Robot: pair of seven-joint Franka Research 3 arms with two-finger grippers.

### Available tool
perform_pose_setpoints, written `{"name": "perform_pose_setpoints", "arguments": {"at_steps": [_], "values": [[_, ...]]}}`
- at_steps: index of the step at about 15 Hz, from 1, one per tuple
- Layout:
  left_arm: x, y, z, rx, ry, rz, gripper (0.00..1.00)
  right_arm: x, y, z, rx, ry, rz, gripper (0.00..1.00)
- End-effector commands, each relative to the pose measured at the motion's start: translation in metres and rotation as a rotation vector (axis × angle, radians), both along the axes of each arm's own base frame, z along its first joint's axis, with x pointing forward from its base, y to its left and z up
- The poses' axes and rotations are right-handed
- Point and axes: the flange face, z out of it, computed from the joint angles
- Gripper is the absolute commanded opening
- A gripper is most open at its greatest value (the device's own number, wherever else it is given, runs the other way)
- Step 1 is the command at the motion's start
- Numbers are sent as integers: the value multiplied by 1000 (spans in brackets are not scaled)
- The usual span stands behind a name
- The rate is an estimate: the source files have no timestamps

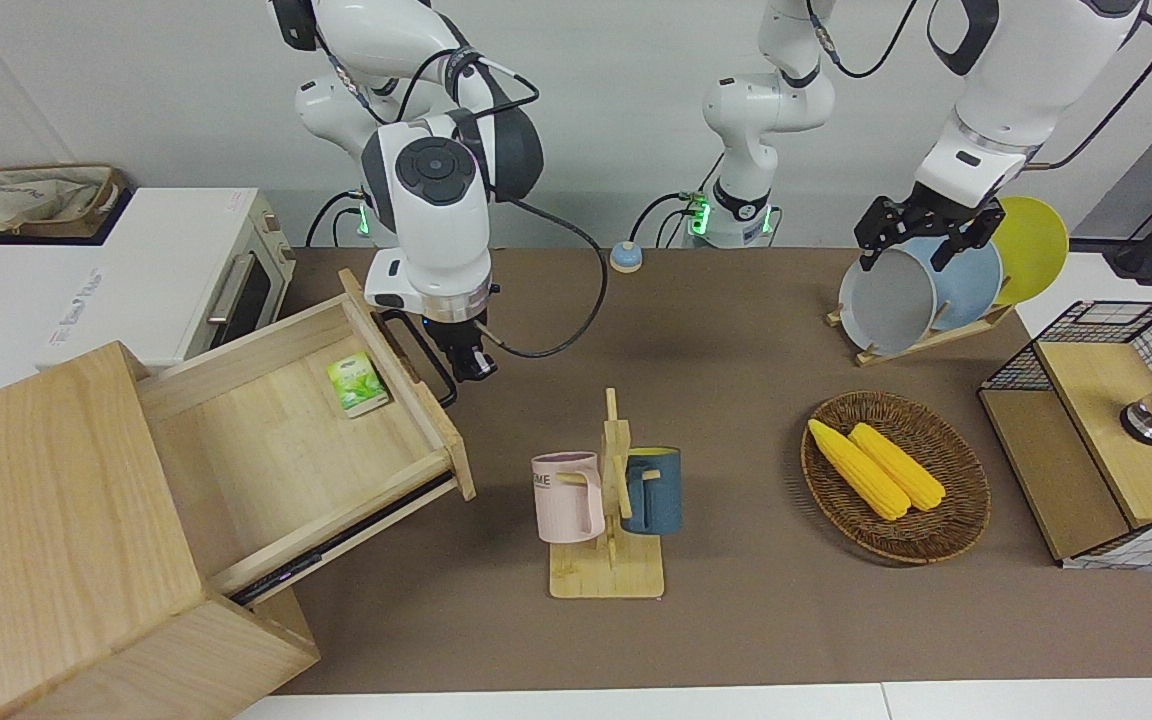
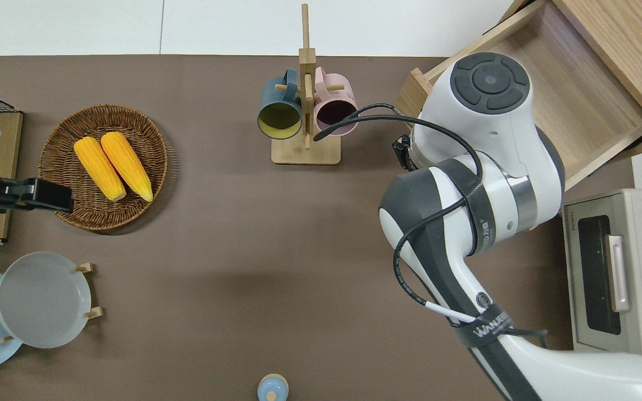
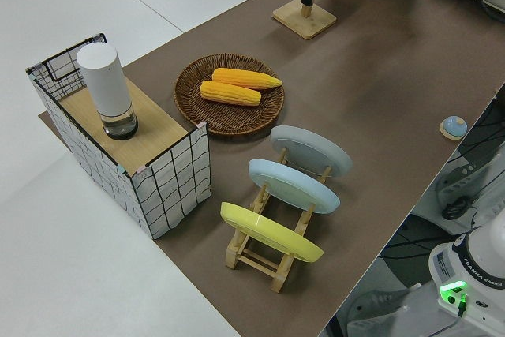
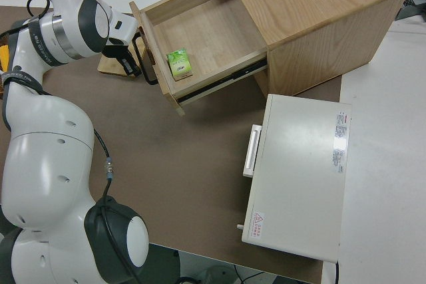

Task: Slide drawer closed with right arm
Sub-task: 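Push the wooden drawer away from the robot with the right arm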

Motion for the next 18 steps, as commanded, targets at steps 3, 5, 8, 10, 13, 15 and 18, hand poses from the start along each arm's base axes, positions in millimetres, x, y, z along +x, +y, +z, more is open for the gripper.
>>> {"name": "perform_pose_setpoints", "arguments": {"at_steps": [3,5,8,10,13,15,18], "values": [[2,1,4,16,5,-11,993,18,-20,-6,-8,-24,-48,0],[2,1,4,16,5,-11,993,30,-33,-2,-2,-42,-69,0],[2,1,3,16,6,-11,993,42,-55,-2,6,-61,-89,0],[2,1,4,16,5,-11,993,49,-71,-6,17,-74,-116,0],[2,1,3,16,6,-11,993,55,-93,-8,20,-75,-117,0],[2,1,4,16,5,-11,993,58,-110,-8,21,-73,-99,0],[2,1,3,16,6,-11,993,63,-133,-2,23,-83,-73,0]]}}
